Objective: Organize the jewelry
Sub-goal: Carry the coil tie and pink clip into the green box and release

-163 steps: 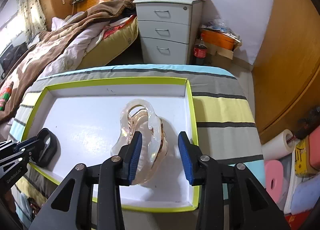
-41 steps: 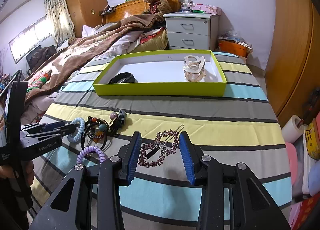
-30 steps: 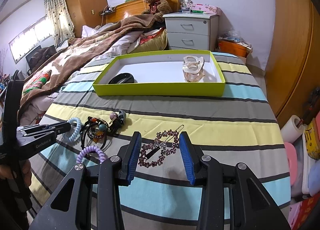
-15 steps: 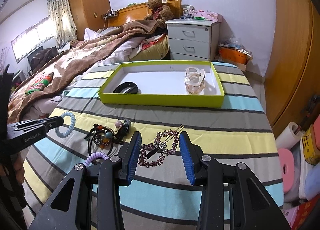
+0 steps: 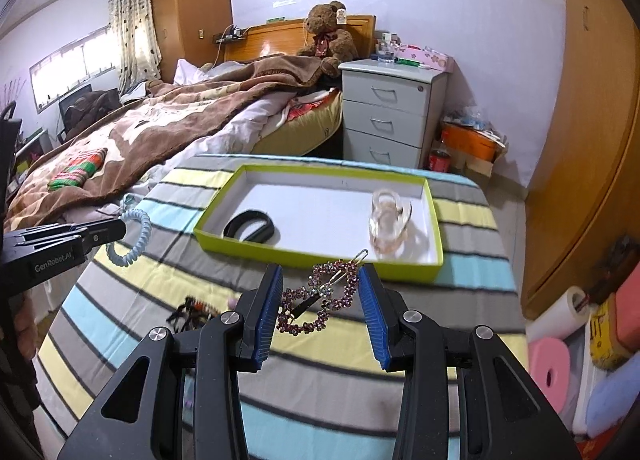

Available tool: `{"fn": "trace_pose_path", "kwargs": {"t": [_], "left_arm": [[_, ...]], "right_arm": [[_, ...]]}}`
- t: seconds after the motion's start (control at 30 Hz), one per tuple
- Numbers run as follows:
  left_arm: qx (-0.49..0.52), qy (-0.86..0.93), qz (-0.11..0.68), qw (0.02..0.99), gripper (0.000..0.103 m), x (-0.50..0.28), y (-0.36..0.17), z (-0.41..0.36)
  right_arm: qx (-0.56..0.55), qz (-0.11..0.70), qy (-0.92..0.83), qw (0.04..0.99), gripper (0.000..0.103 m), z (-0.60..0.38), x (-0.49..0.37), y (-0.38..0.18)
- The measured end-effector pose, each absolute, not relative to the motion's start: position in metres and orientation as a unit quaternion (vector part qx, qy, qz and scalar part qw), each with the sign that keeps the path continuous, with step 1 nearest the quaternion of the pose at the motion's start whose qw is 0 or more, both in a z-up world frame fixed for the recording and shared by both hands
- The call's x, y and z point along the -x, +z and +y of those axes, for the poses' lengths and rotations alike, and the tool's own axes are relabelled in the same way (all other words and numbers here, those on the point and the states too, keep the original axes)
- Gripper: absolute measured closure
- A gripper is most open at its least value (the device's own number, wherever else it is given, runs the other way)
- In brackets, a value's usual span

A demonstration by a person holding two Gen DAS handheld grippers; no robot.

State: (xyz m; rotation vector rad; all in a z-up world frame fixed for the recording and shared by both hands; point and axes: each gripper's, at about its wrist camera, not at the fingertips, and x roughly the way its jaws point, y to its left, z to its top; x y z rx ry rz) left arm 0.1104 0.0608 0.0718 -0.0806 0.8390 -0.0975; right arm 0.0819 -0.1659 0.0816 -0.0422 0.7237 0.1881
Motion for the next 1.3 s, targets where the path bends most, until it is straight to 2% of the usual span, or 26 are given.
{"fn": "trace_pose_path", "kwargs": {"t": [0.3, 0.57, 0.93, 1.3], "left_arm": [[0.048, -0.07, 0.404, 0.911, 0.093, -0.158, 0.083, 0.051], [0.055, -0.09, 0.421, 0.901, 0.093, -0.206, 0.076, 0.032], [0.056, -0.085, 0.461, 0.881, 0.093, -0.264, 0.035, 0.017], [0.039, -0.073, 0.483, 0.872, 0.093, -0.287, 0.005, 0.008]], "right_arm": [[0.039, 0.362, 0.096, 0.926, 0.063, -0.163, -0.136, 0.09], [0.051, 0.388, 0.092, 0.916, 0.063, -0.158, -0.194, 0.073], [0.055, 0.428, 0.104, 0.896, 0.063, -0.154, -0.255, 0.039], [0.062, 0.453, 0.107, 0.883, 0.063, -0.156, -0.287, 0.011]]}}
